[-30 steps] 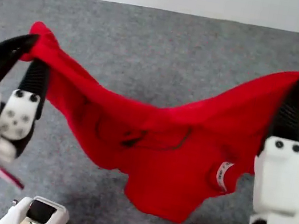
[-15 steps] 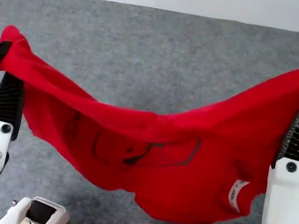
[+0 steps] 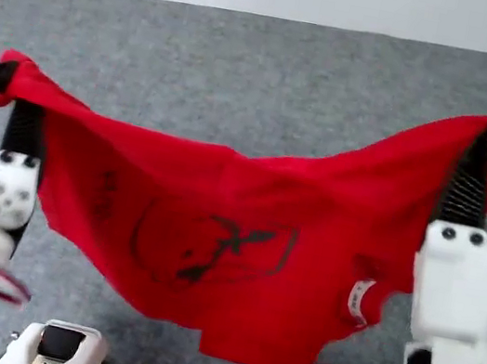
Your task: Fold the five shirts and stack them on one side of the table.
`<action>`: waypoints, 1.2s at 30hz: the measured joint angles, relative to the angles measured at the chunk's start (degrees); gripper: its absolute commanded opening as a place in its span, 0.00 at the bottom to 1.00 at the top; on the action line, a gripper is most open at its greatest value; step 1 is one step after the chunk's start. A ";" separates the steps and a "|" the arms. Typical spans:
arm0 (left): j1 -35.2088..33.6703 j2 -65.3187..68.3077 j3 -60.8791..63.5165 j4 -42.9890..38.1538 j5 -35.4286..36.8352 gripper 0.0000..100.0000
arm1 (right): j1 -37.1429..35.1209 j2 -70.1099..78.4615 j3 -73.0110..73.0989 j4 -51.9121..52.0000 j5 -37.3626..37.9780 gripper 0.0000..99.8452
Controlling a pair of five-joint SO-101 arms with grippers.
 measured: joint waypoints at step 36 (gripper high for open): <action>-7.03 12.92 67.87 -57.14 0.00 0.00 | -0.53 18.11 62.95 -58.11 -4.48 0.01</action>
